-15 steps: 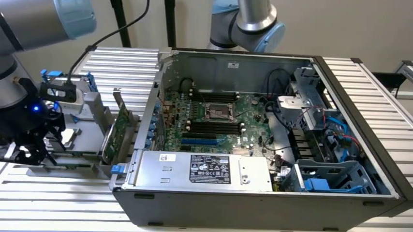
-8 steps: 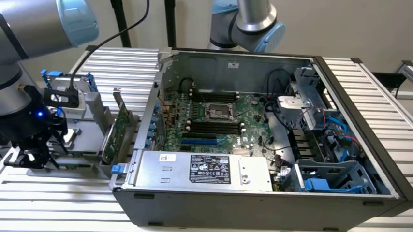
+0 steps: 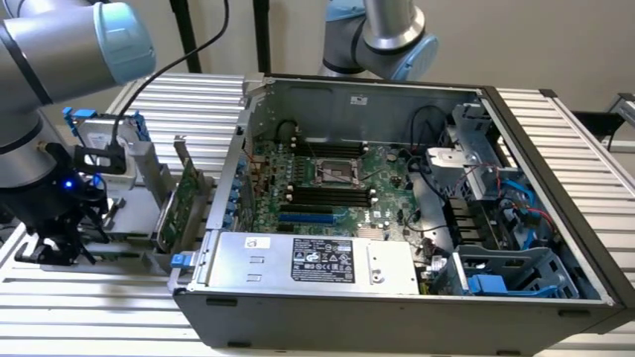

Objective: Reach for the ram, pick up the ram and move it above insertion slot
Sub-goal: 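Pick up the ram and move it above insertion slot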

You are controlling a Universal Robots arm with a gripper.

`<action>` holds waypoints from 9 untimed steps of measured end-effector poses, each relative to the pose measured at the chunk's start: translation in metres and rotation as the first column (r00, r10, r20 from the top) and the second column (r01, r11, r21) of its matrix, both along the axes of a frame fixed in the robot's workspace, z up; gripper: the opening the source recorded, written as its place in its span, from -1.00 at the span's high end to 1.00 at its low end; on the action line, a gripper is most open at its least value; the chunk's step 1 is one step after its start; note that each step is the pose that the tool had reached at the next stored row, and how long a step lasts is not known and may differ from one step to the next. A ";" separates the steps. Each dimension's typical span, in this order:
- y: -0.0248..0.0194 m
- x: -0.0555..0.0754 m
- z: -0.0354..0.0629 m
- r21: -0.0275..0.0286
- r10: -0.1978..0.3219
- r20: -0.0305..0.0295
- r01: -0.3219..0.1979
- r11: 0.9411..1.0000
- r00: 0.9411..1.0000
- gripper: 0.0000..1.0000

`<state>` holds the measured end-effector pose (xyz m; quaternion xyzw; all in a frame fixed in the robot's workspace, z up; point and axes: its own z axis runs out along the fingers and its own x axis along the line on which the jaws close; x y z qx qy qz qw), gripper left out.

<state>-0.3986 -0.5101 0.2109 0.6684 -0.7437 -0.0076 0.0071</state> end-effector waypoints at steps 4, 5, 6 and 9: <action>0.0001 0.000 -0.0072 0.000 0.018 0.005 -0.018 1.000 1.000 0.16; 0.0001 0.000 -0.0084 0.000 0.029 0.006 -0.029 1.000 1.000 0.16; 0.0003 0.000 -0.0094 0.000 0.041 0.007 -0.041 0.999 0.999 0.16; 0.0005 0.000 -0.0108 0.000 0.069 0.007 -0.069 0.998 0.998 0.16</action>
